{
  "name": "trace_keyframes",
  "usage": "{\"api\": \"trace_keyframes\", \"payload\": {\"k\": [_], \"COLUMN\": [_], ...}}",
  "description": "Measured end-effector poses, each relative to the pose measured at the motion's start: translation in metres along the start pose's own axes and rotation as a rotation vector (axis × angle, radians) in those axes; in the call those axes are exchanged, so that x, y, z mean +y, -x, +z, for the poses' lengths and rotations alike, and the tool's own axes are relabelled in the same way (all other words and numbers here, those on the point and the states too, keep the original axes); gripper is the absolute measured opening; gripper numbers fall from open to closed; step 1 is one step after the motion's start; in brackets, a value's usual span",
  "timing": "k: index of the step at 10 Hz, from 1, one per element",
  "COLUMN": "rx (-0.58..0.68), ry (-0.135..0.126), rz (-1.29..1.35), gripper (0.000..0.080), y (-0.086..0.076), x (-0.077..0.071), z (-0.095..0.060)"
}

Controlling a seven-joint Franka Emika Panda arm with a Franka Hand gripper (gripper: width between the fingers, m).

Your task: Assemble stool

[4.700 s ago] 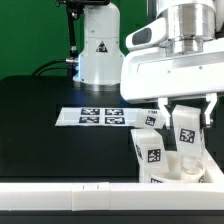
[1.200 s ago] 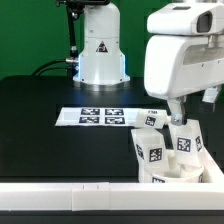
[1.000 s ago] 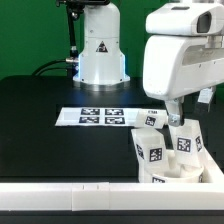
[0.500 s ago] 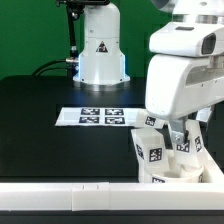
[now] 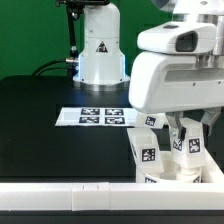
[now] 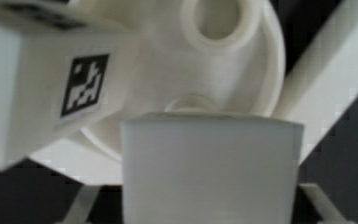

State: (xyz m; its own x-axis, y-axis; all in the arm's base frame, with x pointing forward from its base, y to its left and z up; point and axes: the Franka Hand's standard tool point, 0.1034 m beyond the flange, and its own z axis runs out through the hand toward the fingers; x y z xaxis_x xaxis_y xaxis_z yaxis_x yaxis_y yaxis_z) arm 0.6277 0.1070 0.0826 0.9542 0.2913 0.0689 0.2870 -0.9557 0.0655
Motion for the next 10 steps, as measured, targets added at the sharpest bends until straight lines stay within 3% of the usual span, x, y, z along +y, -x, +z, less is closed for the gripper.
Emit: {"api": "trace_keyframes", "payload": {"k": [1,3,7,10], "rx": [-0.002,-0.01,-0.019,-0.054], "ry": [-0.004,-0.049,-0.055,-0.094], "rz": [0.2,0.522,0.801,1.455], "gripper": [0.0342,0.0342,0.0342,0.0342], "y": [-0.001,-0.005,-0.005,-0.006], "x": [-0.001,0.002,-0.002,-0.012], "z": [0.0,-0.003,-0.001,0.007]}}
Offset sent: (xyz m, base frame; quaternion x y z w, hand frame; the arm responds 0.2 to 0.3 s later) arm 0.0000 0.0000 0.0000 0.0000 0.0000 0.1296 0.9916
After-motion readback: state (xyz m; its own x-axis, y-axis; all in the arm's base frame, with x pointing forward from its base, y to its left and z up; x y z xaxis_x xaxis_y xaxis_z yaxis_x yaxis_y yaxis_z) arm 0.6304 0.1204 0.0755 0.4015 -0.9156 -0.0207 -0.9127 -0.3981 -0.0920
